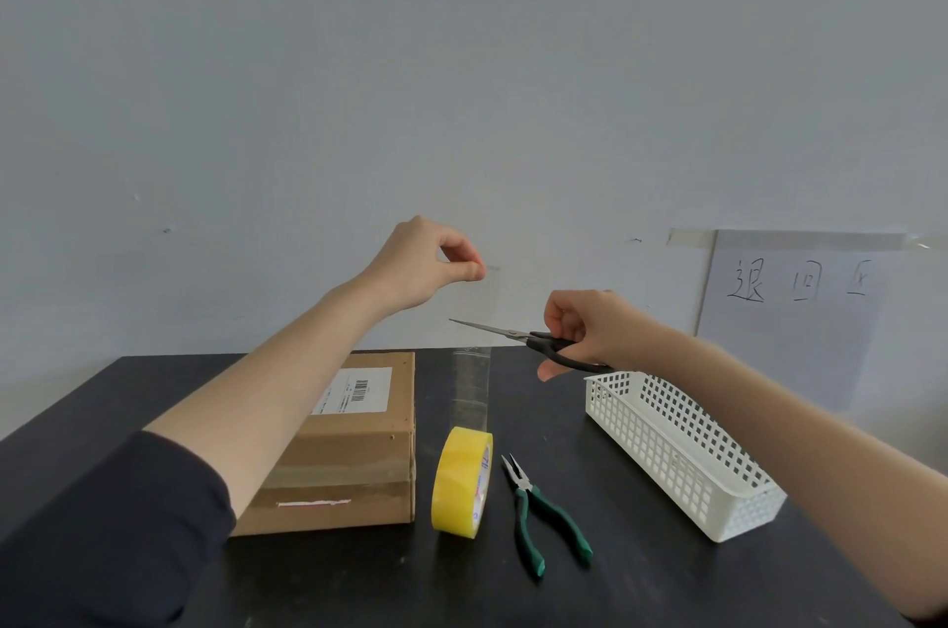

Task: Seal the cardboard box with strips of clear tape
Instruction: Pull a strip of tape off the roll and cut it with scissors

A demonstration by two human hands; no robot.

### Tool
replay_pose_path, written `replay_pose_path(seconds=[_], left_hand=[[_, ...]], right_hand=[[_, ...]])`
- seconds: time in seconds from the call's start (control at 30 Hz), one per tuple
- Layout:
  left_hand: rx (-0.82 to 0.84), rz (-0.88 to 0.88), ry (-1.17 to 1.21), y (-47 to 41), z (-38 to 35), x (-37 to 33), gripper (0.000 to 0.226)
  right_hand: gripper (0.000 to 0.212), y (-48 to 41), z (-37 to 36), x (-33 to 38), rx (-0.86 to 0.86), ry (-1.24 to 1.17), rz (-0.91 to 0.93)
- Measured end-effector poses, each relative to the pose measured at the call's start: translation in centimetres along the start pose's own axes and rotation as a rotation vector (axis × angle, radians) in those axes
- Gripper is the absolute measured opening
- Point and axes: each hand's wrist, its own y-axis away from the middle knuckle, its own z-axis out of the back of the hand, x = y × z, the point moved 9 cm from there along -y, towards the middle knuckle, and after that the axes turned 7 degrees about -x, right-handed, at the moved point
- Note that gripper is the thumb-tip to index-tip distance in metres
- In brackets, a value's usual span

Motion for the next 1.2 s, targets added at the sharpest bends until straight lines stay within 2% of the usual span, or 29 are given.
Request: replay_pose_path(seconds=[0.2,0.4,0.7,1.2], left_hand=[[-0.008,0.004,-0.003,0.1,0.0,0.2,0.004],[-0.15,0.053,0.106,-0.4,2.3,0.7,0.008],[-0.089,0.081,0.056,1.1,1.5,2.0,0.006],[-0.004,0.177,0.046,4.6,-0.6,6.2,0.004]], right_hand=[[0.046,0.0,-0.2,-0.4,-0.014,0.0,-0.013],[0.045,0.8,-1.2,-1.9,0.022,0.026,-0.048],[0.045,2.4,-3.6,-5.4,-0.053,-0.091,-0.165],[0.031,6.6,-12.7,-13.9,-0.079,-0.293,-0.356]])
